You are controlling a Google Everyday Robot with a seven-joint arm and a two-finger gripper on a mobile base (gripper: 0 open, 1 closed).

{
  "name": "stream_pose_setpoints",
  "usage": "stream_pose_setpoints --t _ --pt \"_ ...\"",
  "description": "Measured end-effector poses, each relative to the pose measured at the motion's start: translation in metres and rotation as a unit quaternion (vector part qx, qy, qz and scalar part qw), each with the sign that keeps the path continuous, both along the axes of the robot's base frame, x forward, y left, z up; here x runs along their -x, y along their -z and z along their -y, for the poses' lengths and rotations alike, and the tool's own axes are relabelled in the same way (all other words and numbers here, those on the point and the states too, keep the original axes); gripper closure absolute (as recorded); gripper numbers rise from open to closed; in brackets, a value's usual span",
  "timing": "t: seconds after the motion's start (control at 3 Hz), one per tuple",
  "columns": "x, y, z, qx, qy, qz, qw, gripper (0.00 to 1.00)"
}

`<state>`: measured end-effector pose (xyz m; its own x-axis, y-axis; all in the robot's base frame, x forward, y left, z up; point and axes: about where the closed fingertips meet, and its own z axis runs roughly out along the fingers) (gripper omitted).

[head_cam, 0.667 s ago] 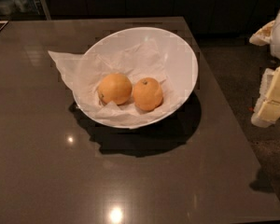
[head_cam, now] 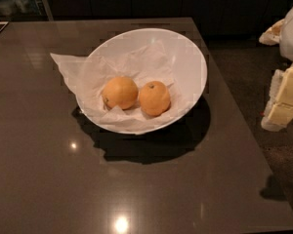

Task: Pick orange from white bowl

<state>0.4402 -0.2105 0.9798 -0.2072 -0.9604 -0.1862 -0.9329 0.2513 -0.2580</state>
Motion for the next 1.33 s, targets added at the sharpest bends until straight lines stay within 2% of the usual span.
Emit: stream_pose_setpoints --t 0.33,0.67,1.0,1.33 --pt "-0.008 -0.001 -0.019 0.032 -0.026 -0.004 0.9992 0.00" --pt "-0.021 0.004 -0.041 0.055 -0.063 -0.011 0.9964 0.00" --pt "-0.023 0.002 -0.044 0.054 -0.063 -0.005 0.9965 0.00" --pt "-0.029 -0.002 -0.069 0.050 -0.095 0.000 0.9942 0.00"
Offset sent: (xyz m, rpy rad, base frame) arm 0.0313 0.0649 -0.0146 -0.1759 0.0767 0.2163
